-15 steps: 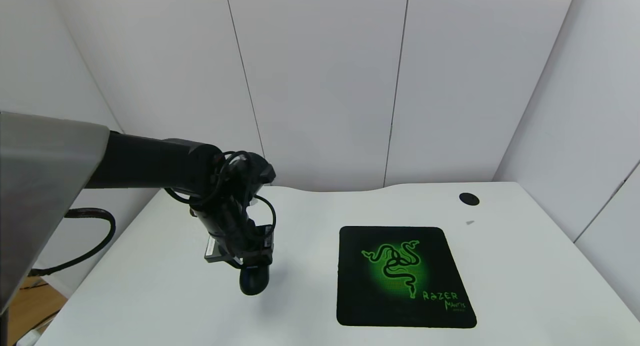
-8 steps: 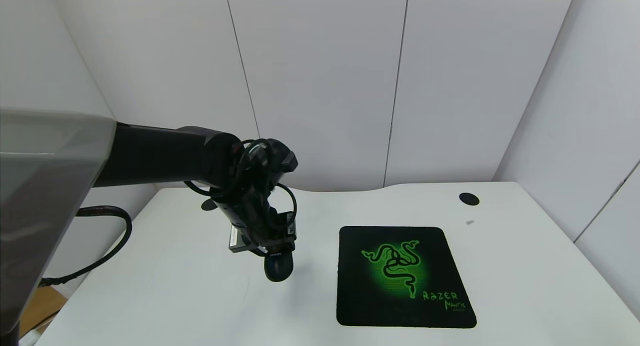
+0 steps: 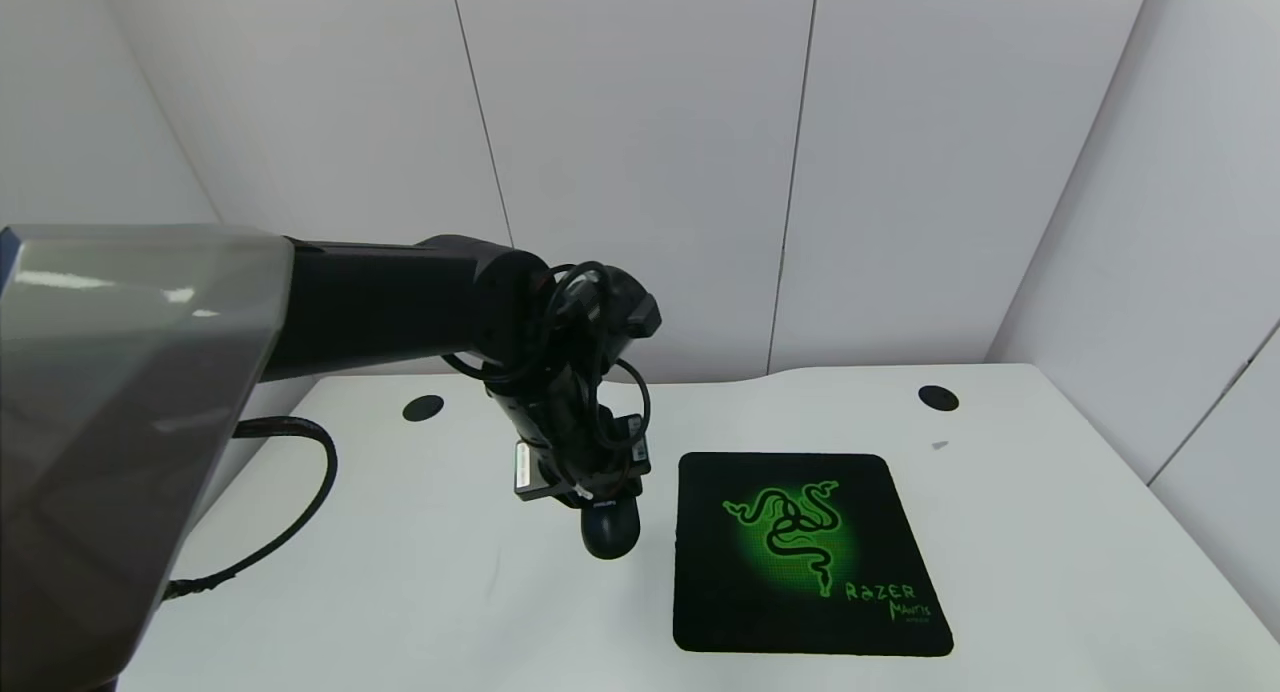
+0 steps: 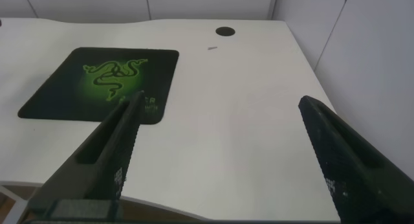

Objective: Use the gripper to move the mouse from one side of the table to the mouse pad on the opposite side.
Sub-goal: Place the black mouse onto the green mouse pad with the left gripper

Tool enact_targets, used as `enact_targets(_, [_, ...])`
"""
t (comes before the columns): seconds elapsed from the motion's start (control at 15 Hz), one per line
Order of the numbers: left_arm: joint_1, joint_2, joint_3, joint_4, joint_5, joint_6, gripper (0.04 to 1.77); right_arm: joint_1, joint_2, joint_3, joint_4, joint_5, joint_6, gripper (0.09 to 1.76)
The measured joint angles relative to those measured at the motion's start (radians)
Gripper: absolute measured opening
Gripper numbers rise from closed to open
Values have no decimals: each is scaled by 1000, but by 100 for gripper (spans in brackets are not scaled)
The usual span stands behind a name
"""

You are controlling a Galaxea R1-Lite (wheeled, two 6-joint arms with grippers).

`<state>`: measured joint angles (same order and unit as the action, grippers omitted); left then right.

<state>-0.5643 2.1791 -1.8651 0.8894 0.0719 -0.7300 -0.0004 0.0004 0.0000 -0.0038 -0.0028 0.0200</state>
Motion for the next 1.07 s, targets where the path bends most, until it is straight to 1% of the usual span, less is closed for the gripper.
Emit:
enact_targets(0.2, [-44, 43, -61, 12, 6, -23, 87, 0, 0, 0, 0, 0, 0, 171])
enact_targets(0.4, [-93, 91, -103, -3, 32, -34, 87, 0, 0, 0, 0, 1, 0, 171])
enact_targets(0.53, [-119, 117, -114, -11, 50, -36, 87, 0, 0, 0, 0, 1, 0, 171])
enact_targets(0.87, [-159, 183, -121, -87, 77, -68, 87, 0, 0, 0, 0, 0, 0, 171])
enact_targets(1.07, [-174, 227, -121, -147, 119, -103, 87, 0, 0, 0, 0, 0, 0, 171])
